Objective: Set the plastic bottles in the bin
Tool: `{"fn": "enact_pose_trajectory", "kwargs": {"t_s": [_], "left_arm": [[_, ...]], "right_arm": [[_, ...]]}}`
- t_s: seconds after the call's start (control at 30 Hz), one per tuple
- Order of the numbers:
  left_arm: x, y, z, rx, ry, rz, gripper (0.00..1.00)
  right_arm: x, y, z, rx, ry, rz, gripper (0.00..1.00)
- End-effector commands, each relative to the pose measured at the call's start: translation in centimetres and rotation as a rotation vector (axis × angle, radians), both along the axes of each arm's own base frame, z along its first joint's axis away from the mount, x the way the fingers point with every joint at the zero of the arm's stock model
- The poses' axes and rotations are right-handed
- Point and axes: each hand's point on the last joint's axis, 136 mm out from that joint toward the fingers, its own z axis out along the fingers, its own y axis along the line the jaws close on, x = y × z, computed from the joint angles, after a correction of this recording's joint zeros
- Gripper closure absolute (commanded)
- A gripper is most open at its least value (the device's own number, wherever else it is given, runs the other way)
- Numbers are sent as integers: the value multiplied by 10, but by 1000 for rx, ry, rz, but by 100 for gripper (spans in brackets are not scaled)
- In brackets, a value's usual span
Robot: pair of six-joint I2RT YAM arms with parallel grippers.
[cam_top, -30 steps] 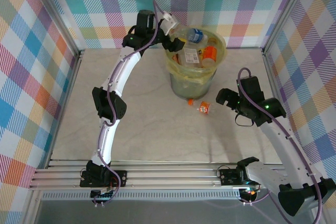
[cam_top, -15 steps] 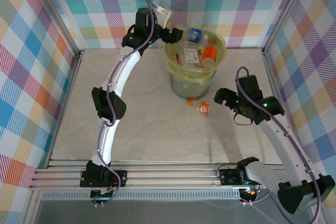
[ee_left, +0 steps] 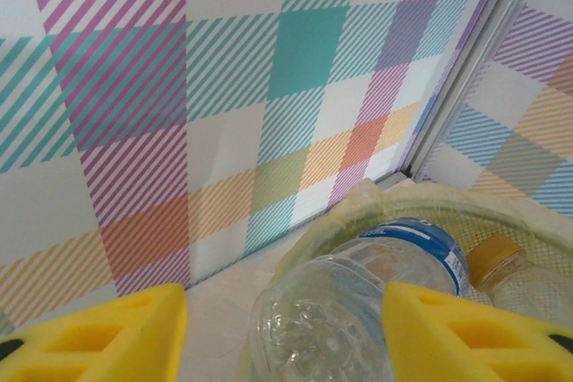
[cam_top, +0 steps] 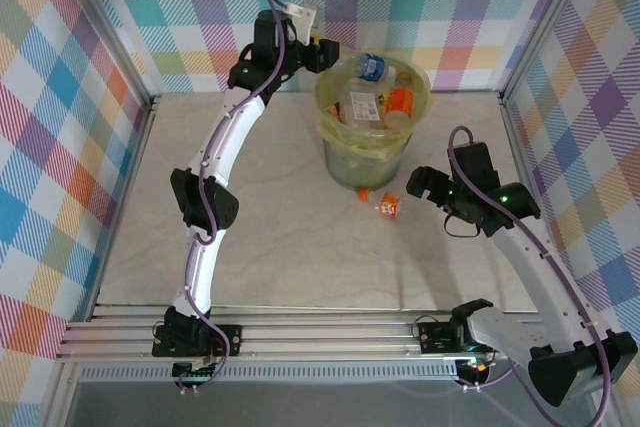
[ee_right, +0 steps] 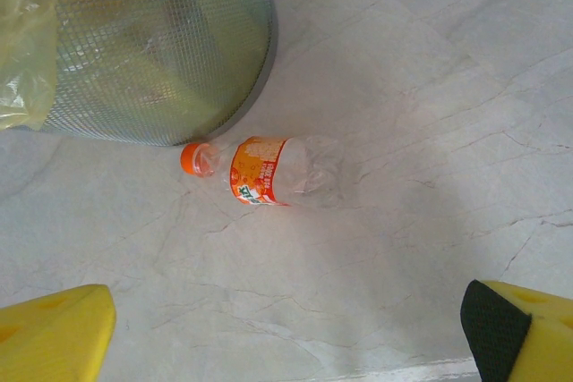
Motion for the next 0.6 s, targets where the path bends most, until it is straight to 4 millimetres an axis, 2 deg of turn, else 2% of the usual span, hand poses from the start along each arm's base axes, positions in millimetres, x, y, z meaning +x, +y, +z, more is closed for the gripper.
{"fn": "enact_pose_trajectory", "kwargs": {"t_s": [0.0, 0.33, 0.57], "left_arm": [[-12, -16, 12, -11, -23, -48, 47], [-27, -26, -24, 70, 87, -87, 60], [-44, -35, -29, 66, 140, -150, 60]], "right_arm": [[3, 2, 7, 15, -24, 7, 0], [1, 4, 5, 26, -22, 10, 0], [0, 4, 5, 35, -27, 10, 0]]}}
